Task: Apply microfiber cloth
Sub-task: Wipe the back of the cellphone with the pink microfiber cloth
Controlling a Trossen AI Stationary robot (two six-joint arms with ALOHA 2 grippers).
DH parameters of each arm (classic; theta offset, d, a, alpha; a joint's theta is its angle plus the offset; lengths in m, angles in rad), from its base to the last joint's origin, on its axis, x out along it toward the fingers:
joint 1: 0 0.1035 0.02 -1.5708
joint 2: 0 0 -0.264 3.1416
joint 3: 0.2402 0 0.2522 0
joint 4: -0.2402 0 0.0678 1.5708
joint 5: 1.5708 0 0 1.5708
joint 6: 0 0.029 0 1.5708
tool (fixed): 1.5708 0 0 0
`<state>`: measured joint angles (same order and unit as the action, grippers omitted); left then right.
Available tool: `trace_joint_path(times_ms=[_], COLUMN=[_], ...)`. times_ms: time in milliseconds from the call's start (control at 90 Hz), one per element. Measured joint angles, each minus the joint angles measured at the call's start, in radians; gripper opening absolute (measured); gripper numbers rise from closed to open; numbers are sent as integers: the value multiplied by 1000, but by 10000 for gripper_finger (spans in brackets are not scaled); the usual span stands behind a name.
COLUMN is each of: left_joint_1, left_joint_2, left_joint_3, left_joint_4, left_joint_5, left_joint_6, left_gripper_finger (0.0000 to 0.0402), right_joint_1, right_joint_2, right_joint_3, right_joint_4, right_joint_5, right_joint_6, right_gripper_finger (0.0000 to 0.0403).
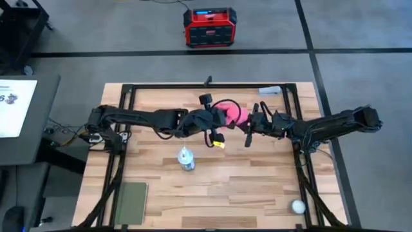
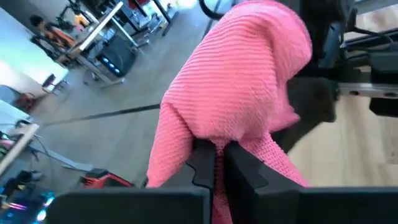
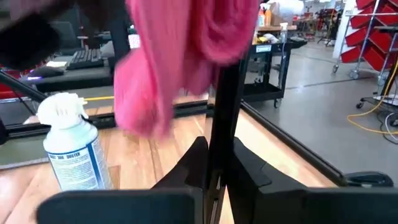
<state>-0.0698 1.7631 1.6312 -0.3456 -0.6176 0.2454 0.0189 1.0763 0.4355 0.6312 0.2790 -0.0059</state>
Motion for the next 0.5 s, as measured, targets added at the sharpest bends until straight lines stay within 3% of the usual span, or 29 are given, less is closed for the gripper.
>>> trace_joint_path(times_ms=[233,389,500], left_joint_1=[-14,-14,-12], left_joint_2=[3,4,3], left_joint_3=[-185,-231,-239], left_joint_4=[188,206,230], left_joint_5=[41,41,7], left_joint_6=[-113,-161,-114], left_gripper_finger=[0,0,0], right_joint_1=[2,2,2], right_joint_2=[0,-4,-4], right_joint_3=[0,0,0], right_joint_4=[6,17,21], right_joint_5=[-2,-2,0], right_joint_6=[-22,-22,-20], right_gripper_finger=[17,17,17])
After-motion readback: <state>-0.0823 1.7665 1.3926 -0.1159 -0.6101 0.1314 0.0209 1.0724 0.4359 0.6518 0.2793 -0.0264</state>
